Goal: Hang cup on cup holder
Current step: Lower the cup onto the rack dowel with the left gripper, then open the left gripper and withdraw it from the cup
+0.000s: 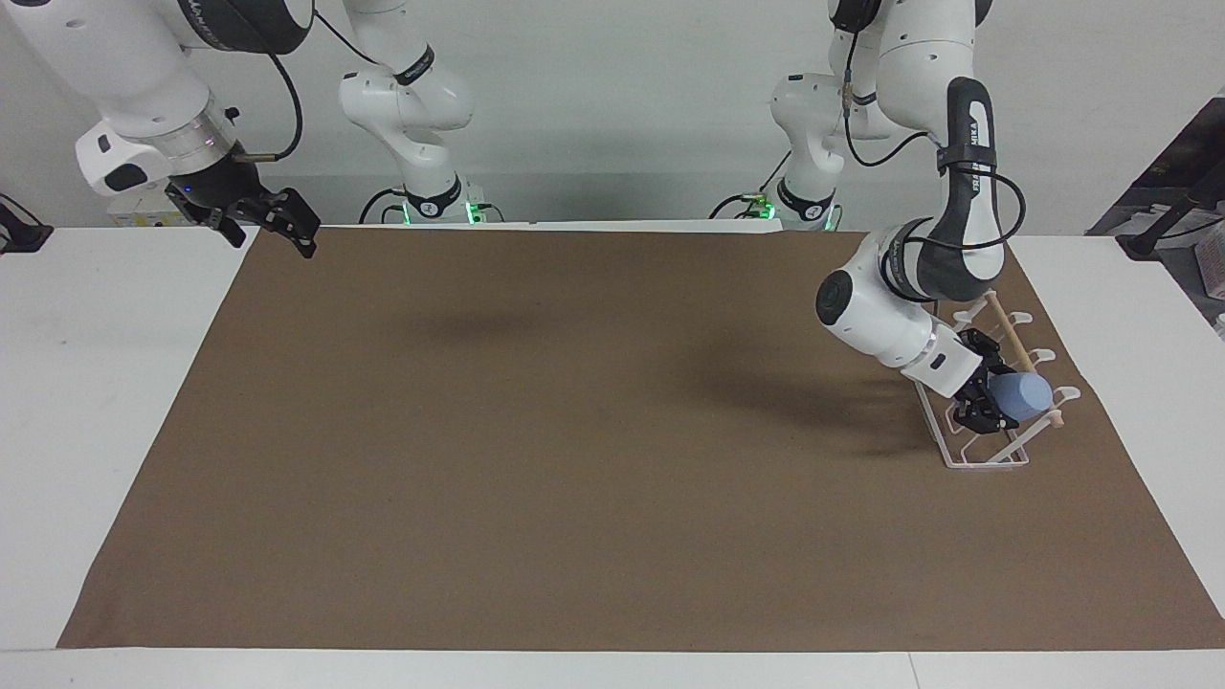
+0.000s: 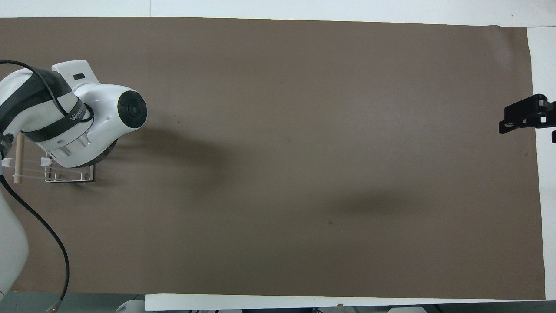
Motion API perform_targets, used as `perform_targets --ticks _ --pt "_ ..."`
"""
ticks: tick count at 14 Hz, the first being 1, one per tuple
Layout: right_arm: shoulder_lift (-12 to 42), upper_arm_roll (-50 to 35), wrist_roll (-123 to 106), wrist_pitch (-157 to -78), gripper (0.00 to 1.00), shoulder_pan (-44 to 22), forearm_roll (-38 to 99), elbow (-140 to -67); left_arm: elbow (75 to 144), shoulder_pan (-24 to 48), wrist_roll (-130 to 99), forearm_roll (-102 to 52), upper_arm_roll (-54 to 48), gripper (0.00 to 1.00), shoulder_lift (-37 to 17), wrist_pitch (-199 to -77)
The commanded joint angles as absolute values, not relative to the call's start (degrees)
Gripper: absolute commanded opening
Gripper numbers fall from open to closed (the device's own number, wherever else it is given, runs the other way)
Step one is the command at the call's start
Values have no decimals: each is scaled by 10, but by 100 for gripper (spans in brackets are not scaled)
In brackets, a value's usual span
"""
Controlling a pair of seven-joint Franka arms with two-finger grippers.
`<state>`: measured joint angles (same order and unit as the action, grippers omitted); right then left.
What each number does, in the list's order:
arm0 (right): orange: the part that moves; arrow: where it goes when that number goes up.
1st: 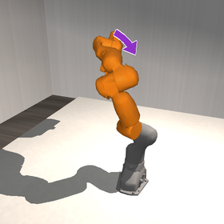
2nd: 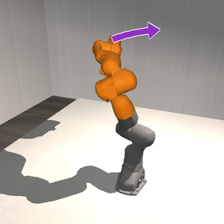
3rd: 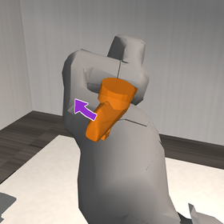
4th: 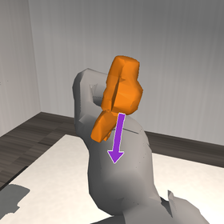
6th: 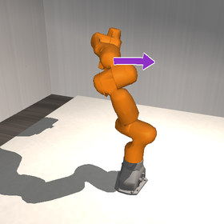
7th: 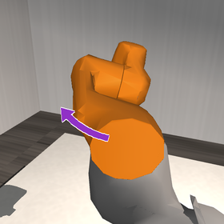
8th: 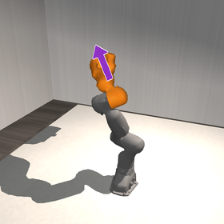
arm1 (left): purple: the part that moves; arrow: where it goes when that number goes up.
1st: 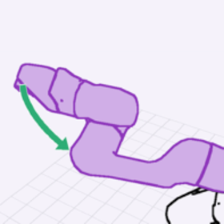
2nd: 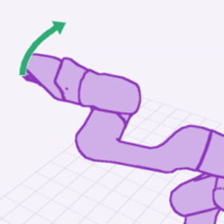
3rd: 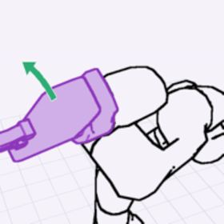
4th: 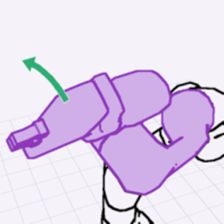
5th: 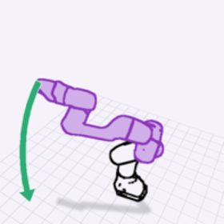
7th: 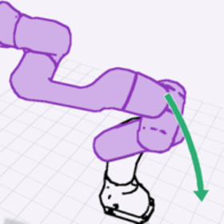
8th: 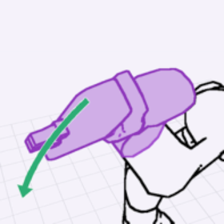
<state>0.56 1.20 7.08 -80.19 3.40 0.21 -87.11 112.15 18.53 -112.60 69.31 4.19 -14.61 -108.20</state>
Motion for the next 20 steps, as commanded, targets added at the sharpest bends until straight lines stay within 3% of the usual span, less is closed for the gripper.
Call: perform_targets --ticks 1,12,20 --pt "4 9 51 -797 99 40 -8 -869 1088 185 -1064 666 40 100 -129 -1057" --pt "4 9 48 -797 99 40 -8 -868 875 178 -728 438 45 100 -120 -933" --pt "1 9 48 -793 99 40 -8 -870 864 129 -400 117 47 100 -39 -820"
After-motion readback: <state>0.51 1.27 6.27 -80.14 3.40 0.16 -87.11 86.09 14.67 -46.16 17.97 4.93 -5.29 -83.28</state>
